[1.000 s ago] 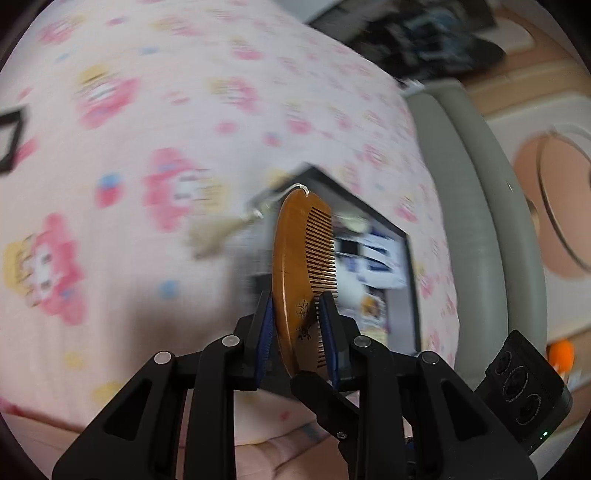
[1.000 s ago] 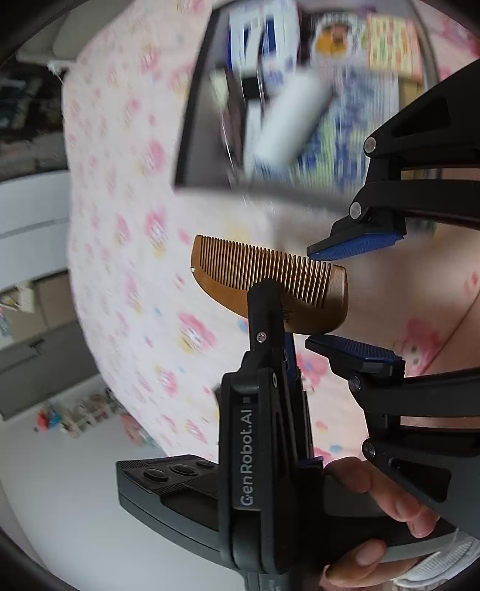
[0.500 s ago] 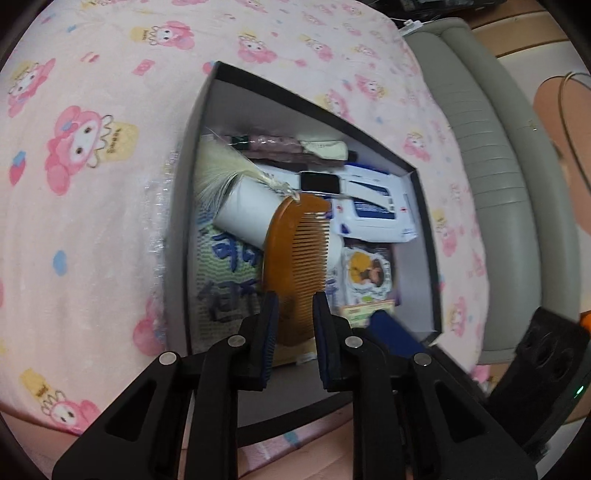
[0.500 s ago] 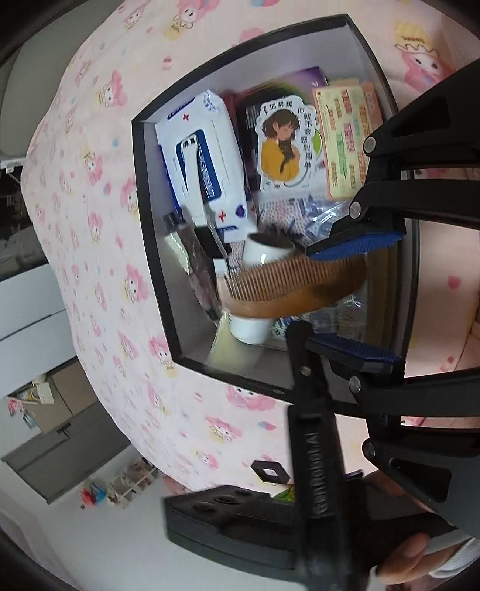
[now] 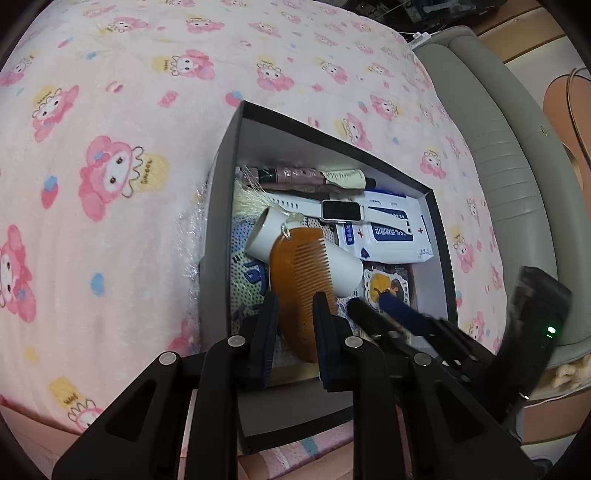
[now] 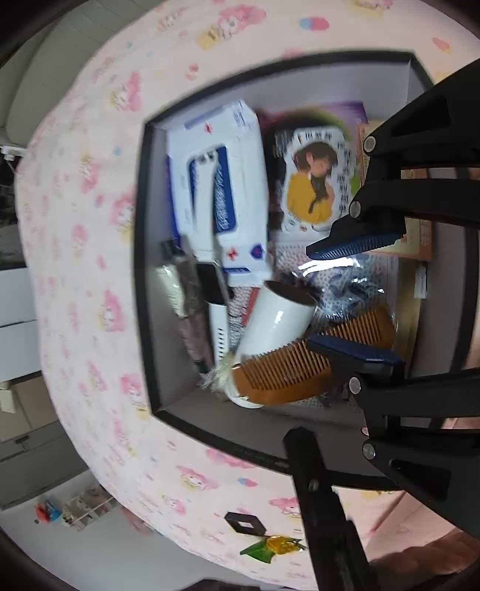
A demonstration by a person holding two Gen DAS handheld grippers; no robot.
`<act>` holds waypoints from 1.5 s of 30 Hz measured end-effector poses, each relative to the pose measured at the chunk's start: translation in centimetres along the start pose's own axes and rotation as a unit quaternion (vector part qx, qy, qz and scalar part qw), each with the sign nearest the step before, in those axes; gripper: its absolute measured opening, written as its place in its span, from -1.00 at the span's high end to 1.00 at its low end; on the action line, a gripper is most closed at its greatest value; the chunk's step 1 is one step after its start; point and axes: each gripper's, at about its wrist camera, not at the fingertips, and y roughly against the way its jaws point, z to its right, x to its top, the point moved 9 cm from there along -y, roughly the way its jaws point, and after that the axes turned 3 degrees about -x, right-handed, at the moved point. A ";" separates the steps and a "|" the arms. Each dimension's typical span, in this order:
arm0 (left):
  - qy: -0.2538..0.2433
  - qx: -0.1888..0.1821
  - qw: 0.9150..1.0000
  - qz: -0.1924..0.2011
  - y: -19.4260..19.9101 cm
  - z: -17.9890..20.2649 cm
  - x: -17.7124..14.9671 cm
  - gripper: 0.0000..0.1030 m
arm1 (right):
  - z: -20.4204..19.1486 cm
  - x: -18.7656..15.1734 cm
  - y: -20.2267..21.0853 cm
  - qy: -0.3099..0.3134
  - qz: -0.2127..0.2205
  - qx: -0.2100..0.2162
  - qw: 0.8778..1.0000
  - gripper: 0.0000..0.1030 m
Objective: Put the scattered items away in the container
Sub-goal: 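Open the left gripper to release the comb in the box, then press the comb flat into the box with the left gripper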
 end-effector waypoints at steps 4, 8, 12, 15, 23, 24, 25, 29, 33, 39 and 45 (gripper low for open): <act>0.003 0.003 1.000 -0.001 -0.5 -0.2 0.3 0.67 | -1.5 -0.3 -1.7 0.019 -0.026 0.021 0.999 0.26; -0.003 -0.004 1.000 -0.001 -0.9 0.1 0.8 0.67 | -2.0 -0.8 -2.4 0.012 -0.045 0.055 0.997 0.25; -0.020 -0.015 1.000 -0.004 -1.8 1.2 2.0 0.67 | 0.3 0.1 -0.9 -0.028 -0.009 0.041 0.999 0.25; -0.033 -0.006 0.999 -0.011 -3.0 1.9 2.7 0.67 | 2.2 0.6 -0.1 -0.051 0.012 0.019 0.998 0.25; -0.058 0.004 0.998 -0.017 -4.9 3.4 2.6 0.67 | 1.0 -0.9 -1.8 -0.050 -0.042 0.071 0.995 0.25; -0.054 0.011 0.998 -0.022 -5.2 3.2 2.5 0.67 | 0.8 -1.0 -1.9 -0.057 -0.048 0.090 0.993 0.25; -0.047 0.019 0.998 -0.026 -5.3 2.8 2.4 0.67 | 1.0 -1.1 -2.0 -0.068 -0.051 0.098 0.992 0.25; -0.042 0.032 0.998 -0.034 -5.1 2.2 2.0 0.68 | 3.6 -0.7 -1.3 -0.090 -0.026 0.049 0.994 0.25; -0.040 0.049 0.997 -0.040 -5.5 2.1 2.1 0.71 | 4.5 0.3 -1.5 -0.096 -0.030 0.037 0.994 0.25; -0.010 0.033 0.998 -0.046 -7.0 1.9 3.3 0.65 | 5.9 1.6 -2.0 -0.115 -0.030 0.034 0.992 0.25; 0.016 0.017 0.999 -0.049 -7.7 1.9 4.3 0.64 | 6.3 0.9 0.6 -0.079 0.012 0.008 0.997 0.25</act>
